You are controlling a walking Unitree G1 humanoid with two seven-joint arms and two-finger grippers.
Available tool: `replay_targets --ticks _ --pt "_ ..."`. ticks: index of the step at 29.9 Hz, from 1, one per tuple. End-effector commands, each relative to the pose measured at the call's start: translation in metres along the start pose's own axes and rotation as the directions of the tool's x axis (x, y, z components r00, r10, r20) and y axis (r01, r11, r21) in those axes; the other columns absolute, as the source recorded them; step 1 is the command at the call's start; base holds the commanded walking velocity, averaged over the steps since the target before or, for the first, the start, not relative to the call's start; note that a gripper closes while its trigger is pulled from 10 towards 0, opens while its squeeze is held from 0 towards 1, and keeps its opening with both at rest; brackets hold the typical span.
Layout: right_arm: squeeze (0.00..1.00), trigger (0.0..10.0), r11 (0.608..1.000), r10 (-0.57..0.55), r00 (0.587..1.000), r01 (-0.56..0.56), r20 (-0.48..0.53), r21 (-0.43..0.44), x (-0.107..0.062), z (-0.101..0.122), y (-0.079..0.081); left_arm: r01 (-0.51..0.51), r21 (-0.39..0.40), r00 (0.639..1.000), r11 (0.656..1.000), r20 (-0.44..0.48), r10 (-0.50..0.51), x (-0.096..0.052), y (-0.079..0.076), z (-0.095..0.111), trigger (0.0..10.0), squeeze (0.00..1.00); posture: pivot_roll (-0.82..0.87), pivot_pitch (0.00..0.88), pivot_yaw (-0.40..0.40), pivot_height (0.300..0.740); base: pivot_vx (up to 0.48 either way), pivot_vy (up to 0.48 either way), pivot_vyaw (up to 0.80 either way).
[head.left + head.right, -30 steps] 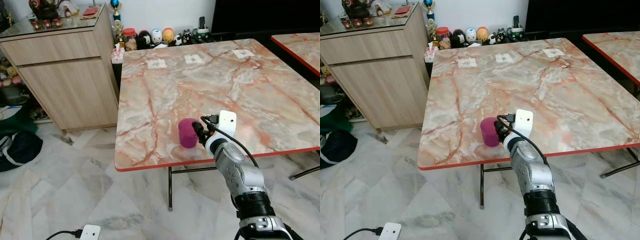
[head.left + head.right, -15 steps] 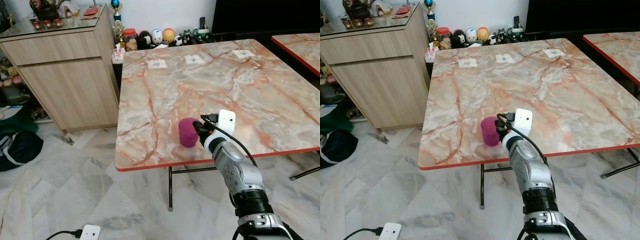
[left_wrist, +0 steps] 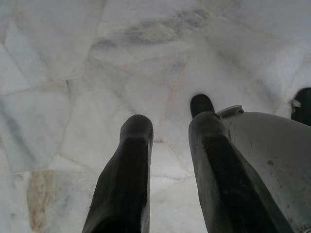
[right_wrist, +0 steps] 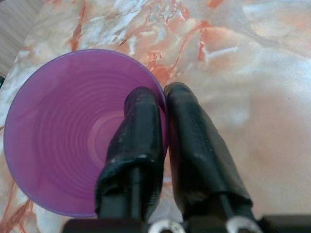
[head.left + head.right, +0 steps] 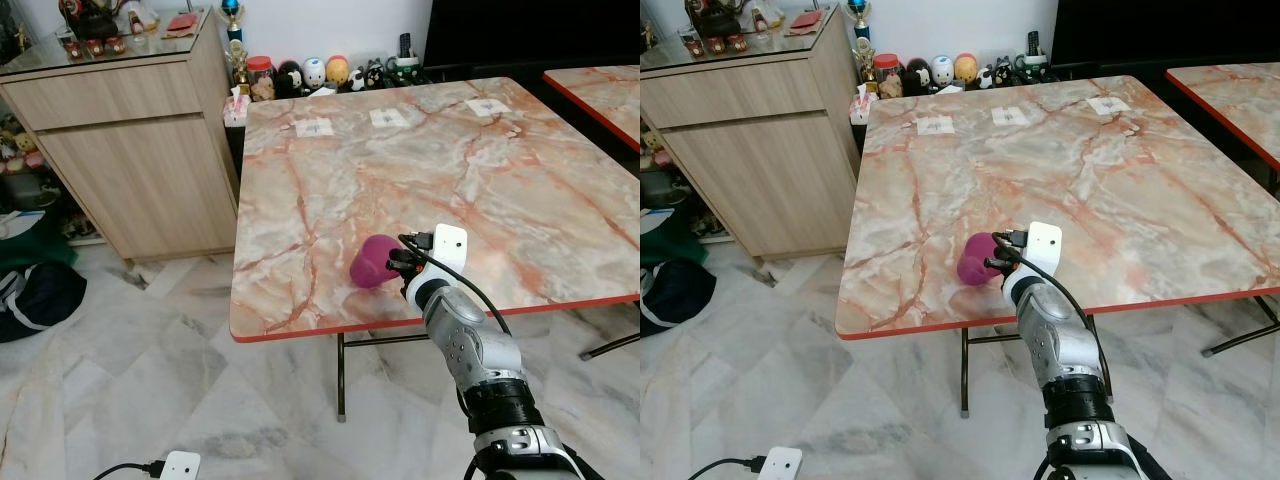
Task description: Setting the table
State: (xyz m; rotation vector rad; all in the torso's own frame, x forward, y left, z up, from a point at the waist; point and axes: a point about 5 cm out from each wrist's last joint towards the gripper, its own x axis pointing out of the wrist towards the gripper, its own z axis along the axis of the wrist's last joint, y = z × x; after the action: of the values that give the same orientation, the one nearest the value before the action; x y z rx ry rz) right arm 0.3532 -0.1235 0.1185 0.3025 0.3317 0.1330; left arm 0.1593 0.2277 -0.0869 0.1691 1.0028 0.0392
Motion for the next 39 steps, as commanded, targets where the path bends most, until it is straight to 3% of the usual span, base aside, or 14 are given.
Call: replay_targets --ticks 1,15,16,18,19,22,23,29,39 --pt "0.00 0.0 1.000 -0.004 1.000 0.004 -0.003 -0.002 0.001 0.001 0.003 -0.003 -0.002 1.000 1.000 -0.026 0.003 -0.001 0.002 -0.007 10.0 0.00 -0.07 0.029 0.043 0.740 0.000 0.000 0.00" --pt "0.00 0.0 0.999 -0.032 0.983 0.030 0.181 0.015 -0.004 0.018 0.003 -0.009 -0.002 1.000 1.000 -0.024 0.009 -0.001 0.003 -0.006 10.0 0.00 -0.07 0.026 0.037 0.740 0.000 0.000 0.00" --pt "0.00 0.0 0.999 -0.038 0.961 0.040 0.274 0.000 -0.010 0.025 0.002 -0.010 -0.002 1.000 1.000 -0.025 0.010 -0.001 0.003 -0.007 10.0 0.00 -0.07 0.027 0.036 0.740 0.000 0.000 0.00" --pt "0.00 0.0 0.999 -0.036 0.944 0.046 0.328 -0.021 -0.016 0.027 0.002 -0.015 -0.006 1.000 1.000 -0.025 0.015 -0.001 0.002 -0.007 10.0 0.00 -0.08 0.026 0.033 0.740 0.000 0.000 0.00" --pt "0.00 3.6 0.998 -0.035 0.931 0.055 0.363 -0.044 -0.022 0.025 0.001 -0.021 -0.011 0.999 1.000 -0.025 0.021 -0.001 0.002 -0.007 10.0 0.00 -0.08 0.025 0.031 0.740 0.000 0.000 0.00" --pt "0.00 3.6 0.996 -0.036 0.927 0.064 0.374 -0.063 -0.026 0.022 0.000 -0.024 -0.011 0.999 1.000 -0.024 0.024 -0.001 0.002 -0.007 10.0 0.00 -0.08 0.025 0.031 0.740 0.000 0.000 0.00" --pt "0.00 10.0 0.995 -0.035 0.924 0.068 0.381 -0.072 -0.029 0.019 -0.001 -0.026 -0.013 0.999 1.000 -0.024 0.025 -0.001 0.002 -0.007 10.0 0.00 -0.08 0.027 0.031 0.740 0.000 0.000 0.00" --pt "0.00 10.0 0.991 -0.017 0.909 0.070 0.415 -0.113 -0.038 0.014 -0.004 -0.021 0.024 1.000 0.999 -0.019 0.021 -0.001 0.002 -0.005 10.0 0.00 -0.10 0.033 0.038 0.740 0.000 0.000 0.00" --pt "0.00 10.0 0.987 0.008 0.875 0.072 0.485 -0.146 -0.038 0.032 -0.001 -0.025 0.031 1.000 0.999 -0.018 0.026 -0.001 0.002 -0.004 10.0 0.00 -0.11 0.020 0.034 0.740 0.000 -0.466 0.00"
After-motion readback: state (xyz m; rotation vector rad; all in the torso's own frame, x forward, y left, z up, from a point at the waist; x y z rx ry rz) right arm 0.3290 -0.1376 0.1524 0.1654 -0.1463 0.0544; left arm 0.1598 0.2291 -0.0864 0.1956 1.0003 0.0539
